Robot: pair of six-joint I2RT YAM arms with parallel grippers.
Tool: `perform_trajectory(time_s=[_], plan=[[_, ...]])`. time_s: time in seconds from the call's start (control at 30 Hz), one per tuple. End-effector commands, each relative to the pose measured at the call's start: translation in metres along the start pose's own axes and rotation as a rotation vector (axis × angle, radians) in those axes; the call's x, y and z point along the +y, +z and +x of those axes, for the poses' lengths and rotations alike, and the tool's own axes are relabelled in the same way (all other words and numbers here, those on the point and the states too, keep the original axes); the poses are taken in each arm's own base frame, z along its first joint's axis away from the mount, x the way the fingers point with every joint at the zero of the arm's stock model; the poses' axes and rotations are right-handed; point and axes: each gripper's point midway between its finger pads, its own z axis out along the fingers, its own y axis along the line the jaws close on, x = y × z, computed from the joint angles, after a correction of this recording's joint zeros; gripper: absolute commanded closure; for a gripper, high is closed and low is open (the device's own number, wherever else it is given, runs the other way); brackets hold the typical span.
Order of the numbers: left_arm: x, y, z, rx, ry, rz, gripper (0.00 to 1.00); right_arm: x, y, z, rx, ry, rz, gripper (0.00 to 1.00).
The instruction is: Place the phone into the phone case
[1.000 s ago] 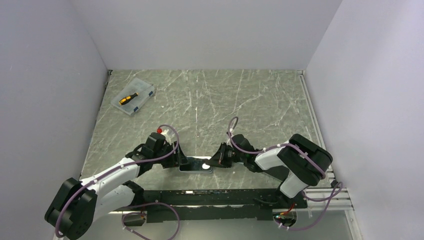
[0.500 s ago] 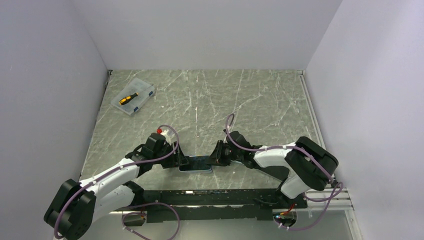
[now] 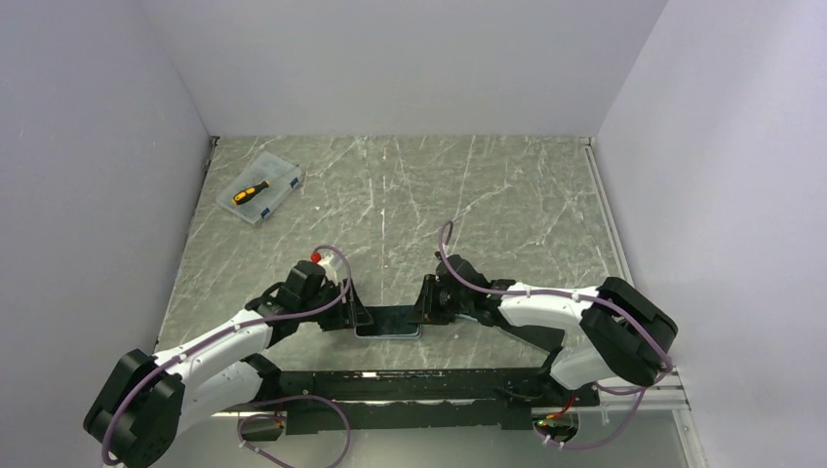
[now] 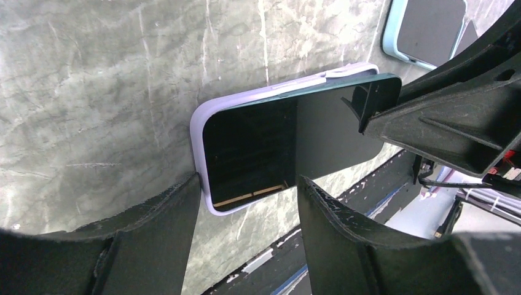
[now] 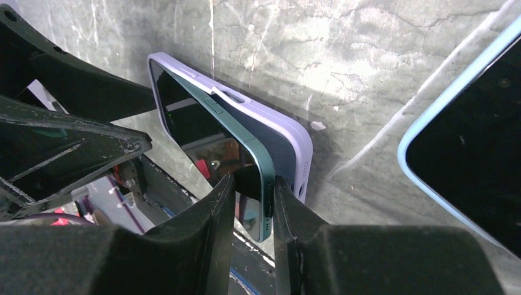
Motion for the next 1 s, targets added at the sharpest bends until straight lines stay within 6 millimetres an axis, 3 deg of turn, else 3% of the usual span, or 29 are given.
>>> perform_trajectory(time_s=[0.0, 0.63, 0.97], plan=[[-0.024, -0.005, 0.003, 0.026, 0.007, 0.108, 0.37, -0.01, -0.007, -0.009, -0.041, -0.064, 0.098, 0.73], [-0.025, -0.005, 0.003, 0.024, 0.01, 0.112, 0.37, -0.009, -0.027, -0.026, -0.102, -0.136, 0.202, 0.66], [-0.019, -0.004, -0.006, 0.014, 0.042, 0.05, 0.37, -0.002, -0.03, -0.03, -0.114, -0.148, 0.191, 0.68]])
